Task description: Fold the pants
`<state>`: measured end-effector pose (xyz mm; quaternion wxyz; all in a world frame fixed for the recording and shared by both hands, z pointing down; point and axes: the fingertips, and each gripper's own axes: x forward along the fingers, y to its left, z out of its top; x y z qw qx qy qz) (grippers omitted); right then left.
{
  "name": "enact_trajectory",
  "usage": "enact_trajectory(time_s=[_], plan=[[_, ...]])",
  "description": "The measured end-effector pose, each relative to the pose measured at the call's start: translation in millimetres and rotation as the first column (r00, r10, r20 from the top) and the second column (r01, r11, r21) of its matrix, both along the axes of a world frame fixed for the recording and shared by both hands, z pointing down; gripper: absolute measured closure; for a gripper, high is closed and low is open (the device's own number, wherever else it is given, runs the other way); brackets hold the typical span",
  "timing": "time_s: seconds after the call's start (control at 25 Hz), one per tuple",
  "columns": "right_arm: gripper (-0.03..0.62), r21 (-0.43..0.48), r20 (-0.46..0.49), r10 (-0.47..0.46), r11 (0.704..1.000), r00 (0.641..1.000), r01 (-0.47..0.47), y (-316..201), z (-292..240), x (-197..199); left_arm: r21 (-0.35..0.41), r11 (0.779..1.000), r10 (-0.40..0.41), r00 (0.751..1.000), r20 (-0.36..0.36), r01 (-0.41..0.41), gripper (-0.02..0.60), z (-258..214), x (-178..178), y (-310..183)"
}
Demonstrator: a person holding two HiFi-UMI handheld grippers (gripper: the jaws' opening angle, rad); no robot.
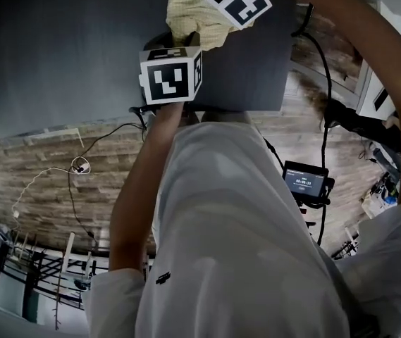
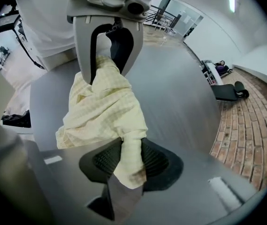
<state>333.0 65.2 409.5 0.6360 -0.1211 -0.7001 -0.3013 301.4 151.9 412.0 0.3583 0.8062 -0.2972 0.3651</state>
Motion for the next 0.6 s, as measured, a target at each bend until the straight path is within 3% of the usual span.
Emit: enact_trajectory(time_s=[0.36,0.6], plan=[[0.453,0.111,0.121,0.061,0.991,0.991,-0.074,23,-13,98,0.086,0.993,0.075,0.996,0.040,-0.078,0.402,-15,95,22],[0.447,0.150,0.147,0.096,0.982,0.984,-0.118,67,-1,135,0.086,0.986,0.139,0.990,0.017,-0.140,0.382,-12,123,65]])
